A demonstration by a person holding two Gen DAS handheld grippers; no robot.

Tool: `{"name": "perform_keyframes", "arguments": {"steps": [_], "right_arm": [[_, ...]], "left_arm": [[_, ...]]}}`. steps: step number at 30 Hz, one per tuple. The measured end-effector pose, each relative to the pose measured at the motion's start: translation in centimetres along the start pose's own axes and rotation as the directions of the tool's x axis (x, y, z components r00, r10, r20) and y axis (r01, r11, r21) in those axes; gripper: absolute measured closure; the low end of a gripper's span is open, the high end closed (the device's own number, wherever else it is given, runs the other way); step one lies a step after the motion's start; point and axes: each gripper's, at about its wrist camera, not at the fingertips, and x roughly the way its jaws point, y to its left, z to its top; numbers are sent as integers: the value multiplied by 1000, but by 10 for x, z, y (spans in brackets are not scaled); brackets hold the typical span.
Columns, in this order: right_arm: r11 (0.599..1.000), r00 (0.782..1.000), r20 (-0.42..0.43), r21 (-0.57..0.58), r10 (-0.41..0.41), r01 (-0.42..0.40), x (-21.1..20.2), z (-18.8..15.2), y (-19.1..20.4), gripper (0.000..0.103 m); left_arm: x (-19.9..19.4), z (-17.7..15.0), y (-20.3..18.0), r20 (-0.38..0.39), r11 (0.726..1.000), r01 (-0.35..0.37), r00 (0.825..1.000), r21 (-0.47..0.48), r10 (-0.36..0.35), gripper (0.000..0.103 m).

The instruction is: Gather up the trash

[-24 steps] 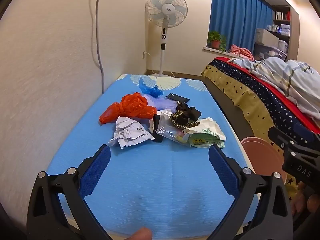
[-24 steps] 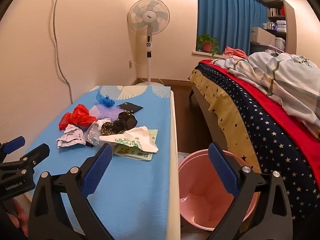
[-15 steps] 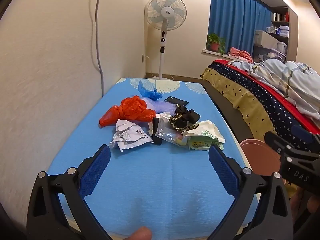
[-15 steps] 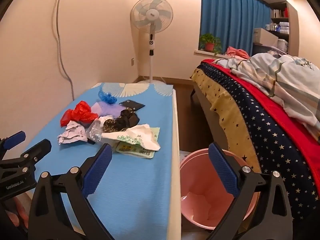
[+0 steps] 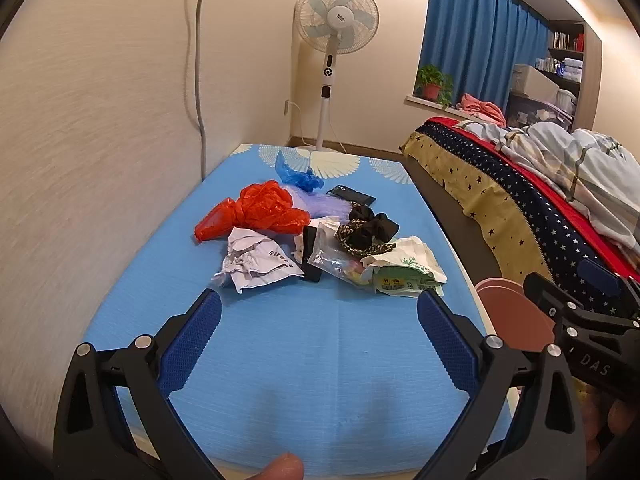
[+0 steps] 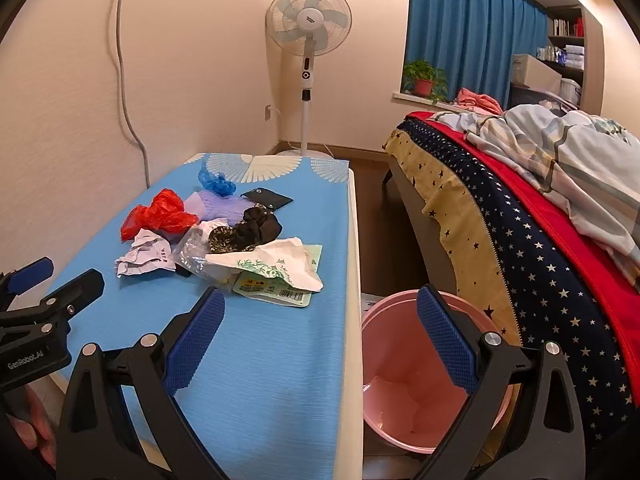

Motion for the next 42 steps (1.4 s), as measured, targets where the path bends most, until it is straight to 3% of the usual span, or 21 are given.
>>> {"name": "perform_keyframes", "arguments": {"steps": [42], "right_arm": [[1000,1000,1,1,1,-1,-1,2,3,9]], "left_arm": [[0,-3,1,-7,1000,1,1000,-5,-1,8]]}}
